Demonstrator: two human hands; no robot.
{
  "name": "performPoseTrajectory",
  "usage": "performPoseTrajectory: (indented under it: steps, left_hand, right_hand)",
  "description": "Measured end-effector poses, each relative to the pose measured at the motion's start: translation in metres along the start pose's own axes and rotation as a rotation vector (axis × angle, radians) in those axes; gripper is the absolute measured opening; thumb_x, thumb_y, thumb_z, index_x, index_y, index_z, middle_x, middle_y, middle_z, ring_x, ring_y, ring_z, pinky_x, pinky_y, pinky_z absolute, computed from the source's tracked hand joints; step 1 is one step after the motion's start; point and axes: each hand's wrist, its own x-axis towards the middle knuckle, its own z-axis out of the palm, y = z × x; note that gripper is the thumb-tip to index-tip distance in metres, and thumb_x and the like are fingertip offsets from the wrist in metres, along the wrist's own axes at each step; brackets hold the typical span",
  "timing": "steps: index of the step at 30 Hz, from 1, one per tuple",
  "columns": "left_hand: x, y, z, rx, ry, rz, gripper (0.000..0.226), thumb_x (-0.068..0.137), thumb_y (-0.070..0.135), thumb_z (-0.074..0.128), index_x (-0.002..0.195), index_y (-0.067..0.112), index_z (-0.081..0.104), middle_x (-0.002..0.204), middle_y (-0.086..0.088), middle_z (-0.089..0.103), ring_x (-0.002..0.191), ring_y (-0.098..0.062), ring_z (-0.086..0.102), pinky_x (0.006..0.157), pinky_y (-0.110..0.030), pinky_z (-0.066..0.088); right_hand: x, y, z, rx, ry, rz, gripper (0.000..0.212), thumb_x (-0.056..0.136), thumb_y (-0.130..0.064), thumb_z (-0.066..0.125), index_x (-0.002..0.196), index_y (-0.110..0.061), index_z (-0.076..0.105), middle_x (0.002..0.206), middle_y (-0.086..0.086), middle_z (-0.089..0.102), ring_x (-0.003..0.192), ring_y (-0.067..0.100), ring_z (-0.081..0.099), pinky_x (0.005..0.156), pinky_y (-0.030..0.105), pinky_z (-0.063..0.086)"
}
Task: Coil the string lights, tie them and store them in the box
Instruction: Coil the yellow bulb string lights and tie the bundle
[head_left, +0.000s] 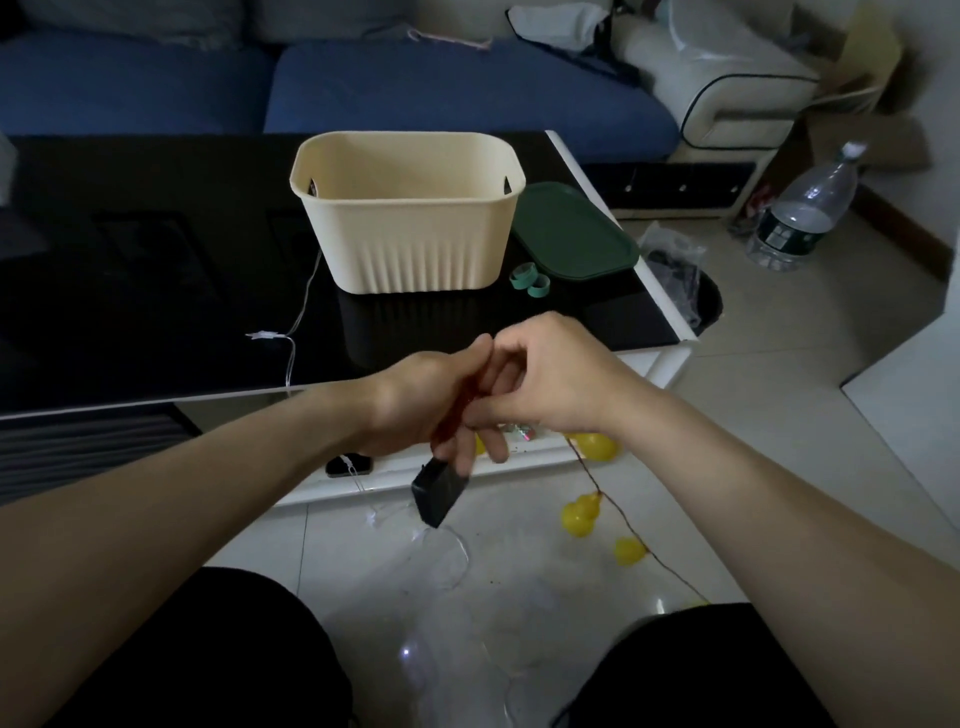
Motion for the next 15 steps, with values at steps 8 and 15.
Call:
performPoseTrajectory:
  steps: [8,15]
  left_hand:
    - [-0.006,0.005,0.001,0.187,-0.01,-0.145,0.056,0.103,0.043,0.039,0.082,-0.004,0.06,0.045,-0.003,0.043,0.032,-0.01,0.024,0.037,-0.022,0.015]
    - [-0.005,0.009,-0.005,0.153,0.189,-0.071,0.041,0.097,0.03,0.053,0.074,-0.003,0.063,0.052,-0.01,0.056,0.033,-0.014,0.048,0.032,-0.019,0.031]
  right_hand:
    - [0.004,0.013,0.005,0.109,-0.234,-0.013,0.021,0.08,-0.025,0.084,0.097,-0.027,0.072,0.083,-0.003,0.075,0.078,0.015,0.071,0.073,0.038,0.058]
    - [0.011,0.009,0.005,-0.007,-0.1,-0.011,0.012,0.085,-0.031,0.079,0.081,-0.033,0.068,0.068,-0.009,0.067,0.061,0.0,0.06,0.061,0.022,0.046]
